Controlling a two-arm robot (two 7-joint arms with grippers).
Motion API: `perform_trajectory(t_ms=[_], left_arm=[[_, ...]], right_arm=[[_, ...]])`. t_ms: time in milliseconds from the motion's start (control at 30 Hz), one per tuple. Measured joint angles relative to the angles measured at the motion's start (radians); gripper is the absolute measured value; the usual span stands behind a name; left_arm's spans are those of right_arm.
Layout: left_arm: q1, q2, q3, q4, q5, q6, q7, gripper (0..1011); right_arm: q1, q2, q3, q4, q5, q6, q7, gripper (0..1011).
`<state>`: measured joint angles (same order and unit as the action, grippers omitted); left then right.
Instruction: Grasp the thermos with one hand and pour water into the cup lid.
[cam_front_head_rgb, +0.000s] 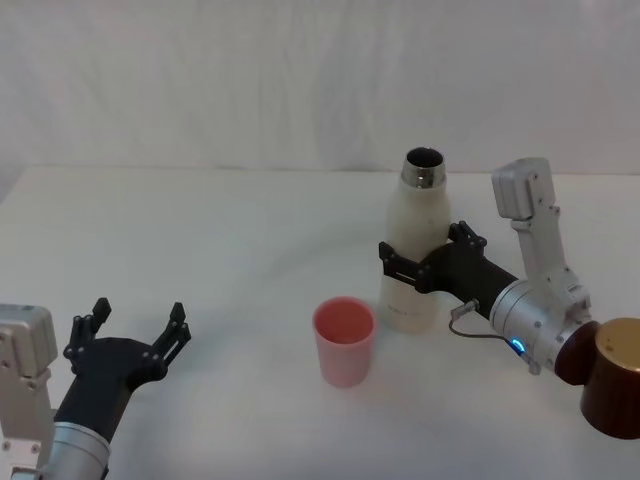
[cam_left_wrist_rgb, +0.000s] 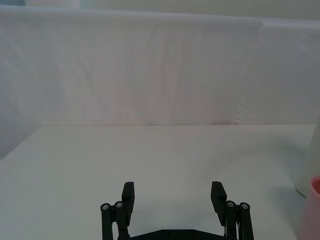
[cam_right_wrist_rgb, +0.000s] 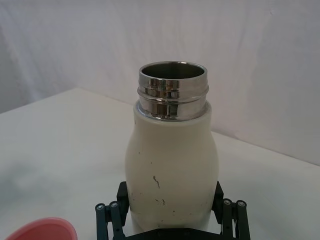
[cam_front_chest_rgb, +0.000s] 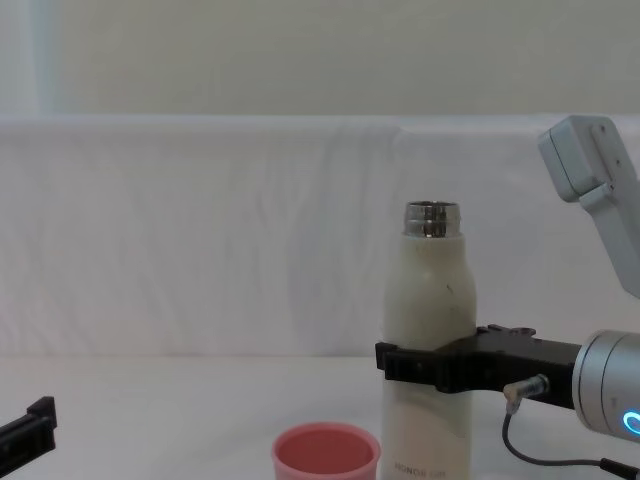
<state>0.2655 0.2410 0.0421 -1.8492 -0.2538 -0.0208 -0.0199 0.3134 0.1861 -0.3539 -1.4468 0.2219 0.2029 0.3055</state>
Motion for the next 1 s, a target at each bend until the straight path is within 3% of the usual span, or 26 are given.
perform_trajectory(t_ms=[533, 1000], left_arm=[[0.000, 0.000, 0.000, 0.000, 0.000, 0.000, 0.000, 1001], [0.000, 0.000, 0.000, 0.000, 0.000, 0.000, 0.000, 1001]], right_arm=[[-0.001, 0.001, 0.000, -0.004, -0.001, -0.001, -0.001, 1002], [-0.037, 0.029, 0.002, -0.054, 0.018, -0.013, -0.009, 1002]])
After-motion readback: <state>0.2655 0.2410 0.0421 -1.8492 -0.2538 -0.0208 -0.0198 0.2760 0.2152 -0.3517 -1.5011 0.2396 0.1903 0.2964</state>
